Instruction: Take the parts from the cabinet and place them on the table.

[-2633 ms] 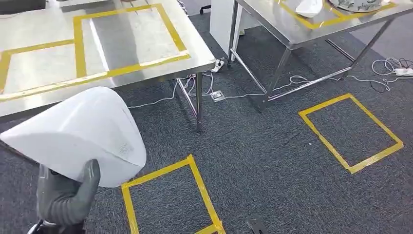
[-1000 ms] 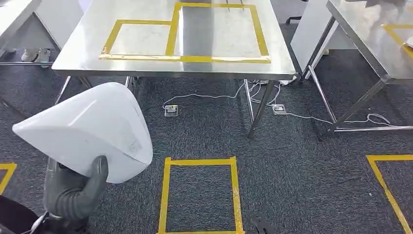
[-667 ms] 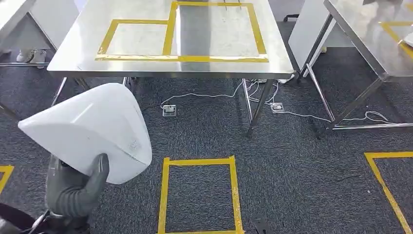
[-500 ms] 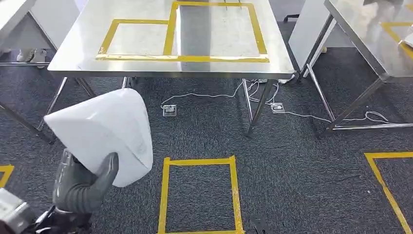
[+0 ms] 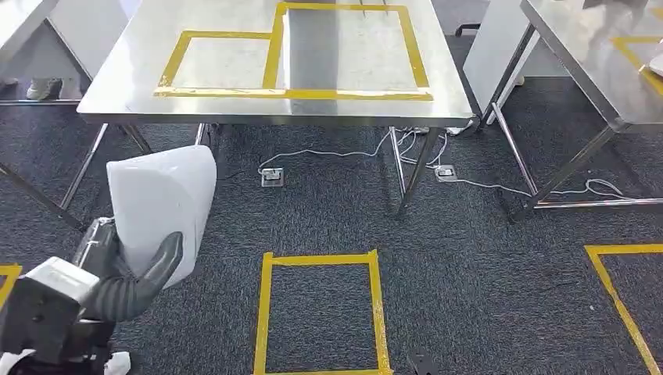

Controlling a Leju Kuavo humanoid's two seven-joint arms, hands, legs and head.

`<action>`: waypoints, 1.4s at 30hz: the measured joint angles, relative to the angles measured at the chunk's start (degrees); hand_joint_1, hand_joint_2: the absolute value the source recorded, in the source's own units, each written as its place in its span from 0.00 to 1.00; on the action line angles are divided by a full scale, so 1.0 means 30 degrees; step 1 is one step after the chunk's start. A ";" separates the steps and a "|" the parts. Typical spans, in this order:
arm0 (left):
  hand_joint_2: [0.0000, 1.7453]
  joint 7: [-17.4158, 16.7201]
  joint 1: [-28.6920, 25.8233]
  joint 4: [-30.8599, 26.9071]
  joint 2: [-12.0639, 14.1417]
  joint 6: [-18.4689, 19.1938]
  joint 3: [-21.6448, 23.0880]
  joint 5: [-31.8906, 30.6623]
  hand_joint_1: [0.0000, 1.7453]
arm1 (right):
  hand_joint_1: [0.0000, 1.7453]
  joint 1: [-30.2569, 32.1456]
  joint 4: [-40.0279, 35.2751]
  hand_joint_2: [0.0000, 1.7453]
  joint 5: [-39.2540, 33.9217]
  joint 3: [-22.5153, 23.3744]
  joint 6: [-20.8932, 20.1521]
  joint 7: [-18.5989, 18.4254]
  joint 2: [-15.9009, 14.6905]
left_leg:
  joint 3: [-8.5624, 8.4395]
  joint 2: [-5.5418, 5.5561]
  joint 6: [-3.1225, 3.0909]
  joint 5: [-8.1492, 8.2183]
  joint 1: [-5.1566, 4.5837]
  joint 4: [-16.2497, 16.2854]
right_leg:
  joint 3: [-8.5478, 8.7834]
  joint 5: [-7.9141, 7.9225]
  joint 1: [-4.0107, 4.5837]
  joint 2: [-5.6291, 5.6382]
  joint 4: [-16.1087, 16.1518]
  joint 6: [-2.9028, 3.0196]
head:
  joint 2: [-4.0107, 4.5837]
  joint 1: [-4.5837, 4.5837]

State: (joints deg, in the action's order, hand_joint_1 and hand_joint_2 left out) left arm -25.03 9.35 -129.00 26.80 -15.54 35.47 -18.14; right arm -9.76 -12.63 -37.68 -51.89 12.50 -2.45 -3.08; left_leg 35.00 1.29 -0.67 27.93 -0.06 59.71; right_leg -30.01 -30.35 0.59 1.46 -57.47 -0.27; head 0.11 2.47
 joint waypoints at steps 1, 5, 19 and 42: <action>1.00 -0.0057 0.0142 -0.0109 0.0080 0.0240 -0.0029 -0.0130 1.00 | 0.00 0.0026 0.0000 1.00 0.0000 0.0000 0.0000 -0.0015 0.0000 | -0.0001 0.0005 0.0000 0.0000 0.0001 0.0000 | 0.0001 0.0000 0.0000 -0.0001 0.0000 0.0000 | 0.0000 0.0000; 1.00 -0.0043 0.0686 -0.0517 0.0225 0.0771 -0.0043 -0.0145 1.00 | 0.00 0.0234 0.0000 1.00 -0.0058 0.0000 0.0000 -0.0029 0.0029 | 0.0000 0.0034 0.0000 0.0000 -0.0001 0.0000 | 0.0015 -0.0001 0.0000 -0.0011 0.0000 0.0000 | 0.0000 0.0015; 1.00 0.1086 0.1878 -0.0786 0.0298 0.0946 0.0190 0.0679 1.00 | 0.00 0.0714 0.0022 1.00 -0.0634 0.0022 0.0066 0.0379 0.0168 | -0.0012 0.0156 0.0000 0.0001 0.0000 0.0001 | 0.0033 -0.0004 -0.0003 -0.0056 0.0005 -0.0002 | 0.0000 0.0007; 1.00 0.0657 0.2462 -0.1187 0.0356 0.0771 0.0474 0.0876 1.00 | 0.00 0.0838 0.0015 1.00 -0.0605 0.0022 0.0000 0.0437 0.0466 | -0.0023 0.0023 -0.0002 0.0005 -0.0001 -0.0001 | 0.0044 -0.0010 -0.0002 -0.0035 0.0005 0.0001 | 0.0000 -0.0007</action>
State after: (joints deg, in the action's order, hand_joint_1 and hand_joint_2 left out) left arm -23.06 16.73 -132.56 27.87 -13.22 36.89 -15.52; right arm -7.25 -12.59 -39.50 -51.82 12.50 -1.14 -1.68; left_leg 34.93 1.36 -0.67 27.95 -0.07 59.71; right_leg -29.88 -30.38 0.58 1.36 -57.45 -0.26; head 0.11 2.45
